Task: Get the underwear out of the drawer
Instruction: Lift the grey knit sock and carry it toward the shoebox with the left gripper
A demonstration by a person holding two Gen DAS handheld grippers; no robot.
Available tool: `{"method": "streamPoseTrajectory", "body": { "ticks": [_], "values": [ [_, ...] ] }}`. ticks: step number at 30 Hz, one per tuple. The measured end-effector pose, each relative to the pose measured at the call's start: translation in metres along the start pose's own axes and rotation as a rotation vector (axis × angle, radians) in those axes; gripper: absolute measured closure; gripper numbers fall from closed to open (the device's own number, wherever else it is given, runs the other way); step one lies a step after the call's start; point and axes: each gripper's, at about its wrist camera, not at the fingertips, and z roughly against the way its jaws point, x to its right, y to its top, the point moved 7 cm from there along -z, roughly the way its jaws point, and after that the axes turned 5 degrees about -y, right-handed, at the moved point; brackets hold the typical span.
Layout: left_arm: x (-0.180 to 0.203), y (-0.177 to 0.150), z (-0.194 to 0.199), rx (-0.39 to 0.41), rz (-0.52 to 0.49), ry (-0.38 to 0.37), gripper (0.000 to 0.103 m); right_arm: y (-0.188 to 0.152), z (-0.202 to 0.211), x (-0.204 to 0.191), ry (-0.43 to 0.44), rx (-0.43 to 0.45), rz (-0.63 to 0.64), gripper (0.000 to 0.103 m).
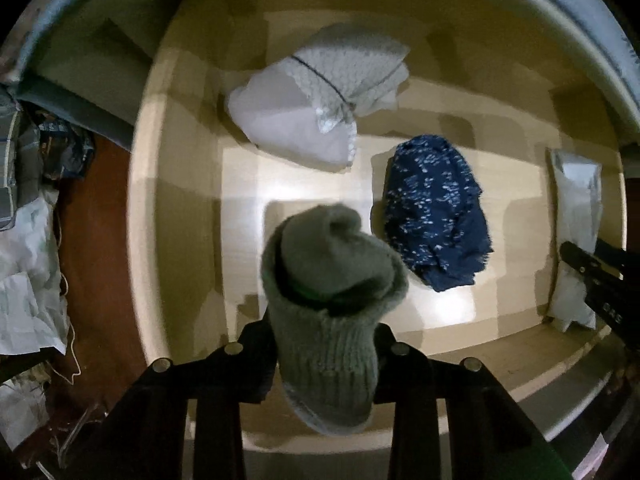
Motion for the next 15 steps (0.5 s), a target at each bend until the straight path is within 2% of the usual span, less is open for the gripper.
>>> {"method": "streamPoseTrajectory", "body": {
  "ticks": [7, 15],
  "values": [
    [0.007, -0.005, 0.042, 0.065, -0.007, -0.031, 0.070, 0.004, 0.001, 0.001, -0.001, 0.002, -0.002, 0.058],
    [-0.015, -0.019, 0.092, 0.161, -0.024, -0.056, 0.070, 0.008, 0.002, -0.005, -0.019, -0.009, 0.011, 0.056]
  ]
}}
